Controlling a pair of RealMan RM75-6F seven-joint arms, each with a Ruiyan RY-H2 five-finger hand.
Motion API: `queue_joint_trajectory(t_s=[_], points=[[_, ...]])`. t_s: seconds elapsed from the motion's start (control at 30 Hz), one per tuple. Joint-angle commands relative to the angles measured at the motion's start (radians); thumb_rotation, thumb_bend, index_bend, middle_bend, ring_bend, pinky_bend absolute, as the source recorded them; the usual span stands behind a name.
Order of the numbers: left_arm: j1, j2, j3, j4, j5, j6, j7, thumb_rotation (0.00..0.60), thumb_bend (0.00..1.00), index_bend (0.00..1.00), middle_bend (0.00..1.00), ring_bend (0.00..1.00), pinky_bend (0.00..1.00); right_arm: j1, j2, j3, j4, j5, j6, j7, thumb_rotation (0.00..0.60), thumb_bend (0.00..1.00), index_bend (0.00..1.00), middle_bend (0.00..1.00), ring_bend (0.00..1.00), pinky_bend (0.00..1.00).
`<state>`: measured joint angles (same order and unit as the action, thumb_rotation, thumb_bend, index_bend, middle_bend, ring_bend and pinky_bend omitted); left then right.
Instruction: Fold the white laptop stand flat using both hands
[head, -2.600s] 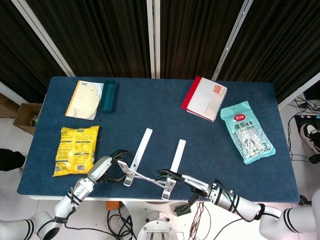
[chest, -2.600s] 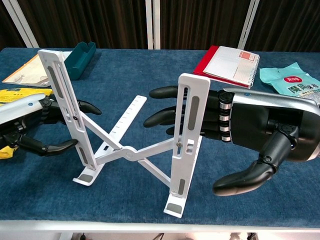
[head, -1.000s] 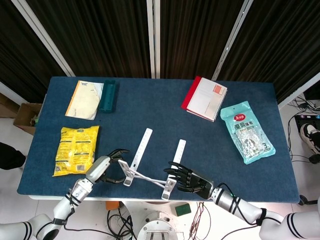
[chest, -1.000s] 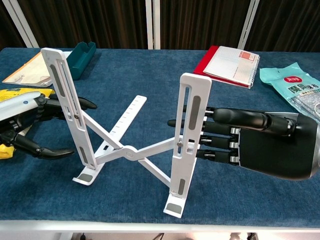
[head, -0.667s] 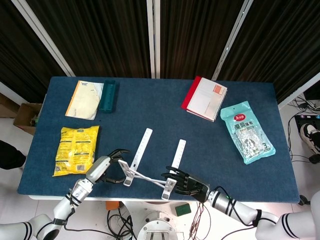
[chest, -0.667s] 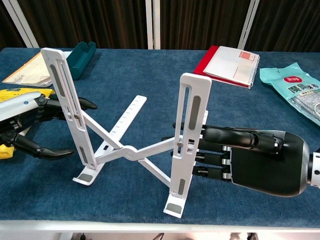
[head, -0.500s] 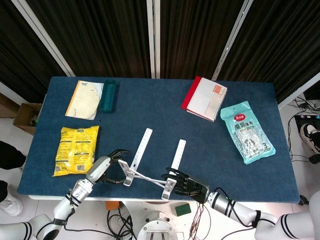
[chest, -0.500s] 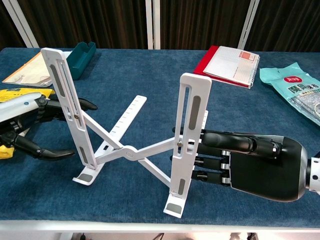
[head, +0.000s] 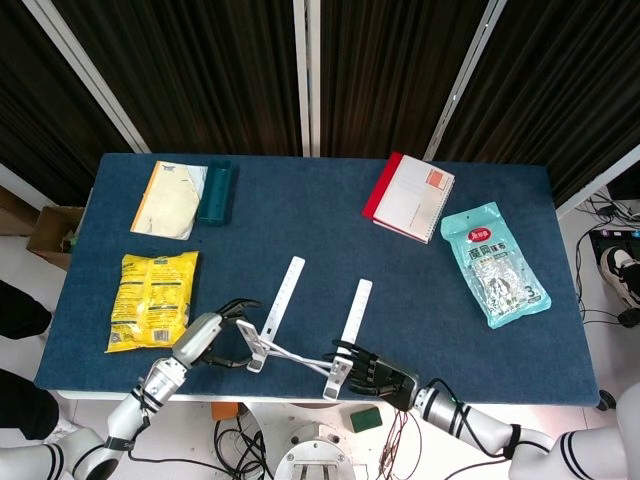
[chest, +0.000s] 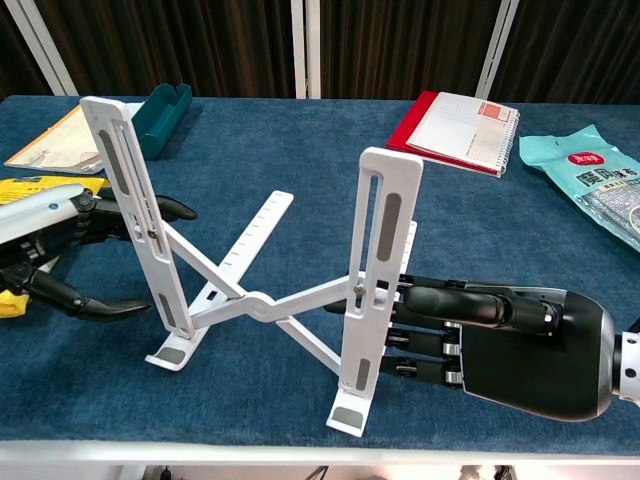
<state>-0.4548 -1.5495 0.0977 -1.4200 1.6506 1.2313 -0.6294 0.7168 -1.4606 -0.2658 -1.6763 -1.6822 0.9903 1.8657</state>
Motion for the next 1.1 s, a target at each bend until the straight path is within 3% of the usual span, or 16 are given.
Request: queue_joint_trajectory(t_s=[0.03,0.17,0.43,0.77,1.1], points=[[0.012,0.003,-0.009,0.002,0.005,0.034,-0.001,0.6,0.2,0.32,0.14,0.1,0.23,-0.022,0.011,0.017,0.008,-0.017,0.037,-0.231,0.6,0.18,0.0,0.14,0.0,0.04],[0.027,0.03,-0.016,-0.008,0.014,0.078,0.024,0.6,0.19,0.2,0.11,0.08,0.21,-0.038,0.025,0.062,-0.026,-0.005,0.061,-0.529,0.6,0.15,0.0,0.12,0.0,0.0],[0.068,0.111,-0.023,-0.067,-0.002,0.134,0.123,0.6,0.17,0.19,0.1,0.08,0.2,-0.031,-0.029,0.198,-0.128,0.115,0.041,-0.809,0.6,0.13,0.0,0.12,0.0,0.0],[0.093,0.18,-0.035,-0.109,-0.018,0.156,0.16,0.6,0.17,0.19,0.1,0.08,0.2,-0.054,-0.132,0.339,-0.104,0.332,0.028,-0.96,0.6,0.13,0.0,0.12,0.0,0.0],[0.094,0.2,-0.042,-0.111,-0.008,0.148,0.171,0.6,0.17,0.19,0.1,0.08,0.2,-0.164,-0.123,0.422,-0.107,0.523,0.126,-1.055,0.6,0.14,0.0,0.07,0.0,0.0]])
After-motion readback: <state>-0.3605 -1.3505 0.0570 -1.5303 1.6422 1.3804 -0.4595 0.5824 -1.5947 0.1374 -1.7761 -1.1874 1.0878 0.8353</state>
